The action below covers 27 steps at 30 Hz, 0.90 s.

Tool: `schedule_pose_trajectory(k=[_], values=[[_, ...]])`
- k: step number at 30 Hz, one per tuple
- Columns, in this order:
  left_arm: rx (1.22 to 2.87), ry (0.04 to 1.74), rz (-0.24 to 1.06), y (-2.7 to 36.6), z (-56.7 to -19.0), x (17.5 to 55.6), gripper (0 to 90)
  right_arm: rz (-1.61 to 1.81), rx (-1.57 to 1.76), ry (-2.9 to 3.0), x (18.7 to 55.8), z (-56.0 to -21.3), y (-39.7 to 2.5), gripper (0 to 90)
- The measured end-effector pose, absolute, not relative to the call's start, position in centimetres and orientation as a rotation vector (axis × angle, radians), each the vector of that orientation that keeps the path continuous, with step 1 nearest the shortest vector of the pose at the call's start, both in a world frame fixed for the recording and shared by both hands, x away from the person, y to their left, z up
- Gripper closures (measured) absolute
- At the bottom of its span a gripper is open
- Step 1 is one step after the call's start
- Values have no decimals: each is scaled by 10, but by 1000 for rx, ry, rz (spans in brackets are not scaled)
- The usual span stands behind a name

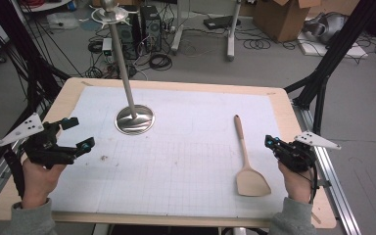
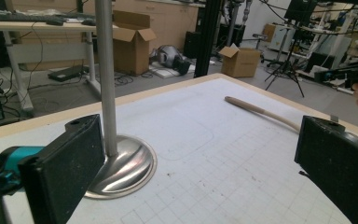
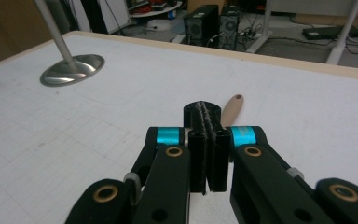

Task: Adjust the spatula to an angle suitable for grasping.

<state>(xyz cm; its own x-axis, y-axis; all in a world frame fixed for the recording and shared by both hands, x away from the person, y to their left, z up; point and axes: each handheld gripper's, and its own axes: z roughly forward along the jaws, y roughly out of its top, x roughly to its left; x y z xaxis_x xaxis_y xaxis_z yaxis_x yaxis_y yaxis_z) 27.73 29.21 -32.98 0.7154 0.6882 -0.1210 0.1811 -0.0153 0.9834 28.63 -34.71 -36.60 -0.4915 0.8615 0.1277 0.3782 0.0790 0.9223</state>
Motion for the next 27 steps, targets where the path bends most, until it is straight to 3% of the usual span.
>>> schedule_pose_trajectory(k=[27], values=[[1578, 756, 461, 291, -335, 279, 20, 1297, 1179, 2149, 336, -397, -344, 898]])
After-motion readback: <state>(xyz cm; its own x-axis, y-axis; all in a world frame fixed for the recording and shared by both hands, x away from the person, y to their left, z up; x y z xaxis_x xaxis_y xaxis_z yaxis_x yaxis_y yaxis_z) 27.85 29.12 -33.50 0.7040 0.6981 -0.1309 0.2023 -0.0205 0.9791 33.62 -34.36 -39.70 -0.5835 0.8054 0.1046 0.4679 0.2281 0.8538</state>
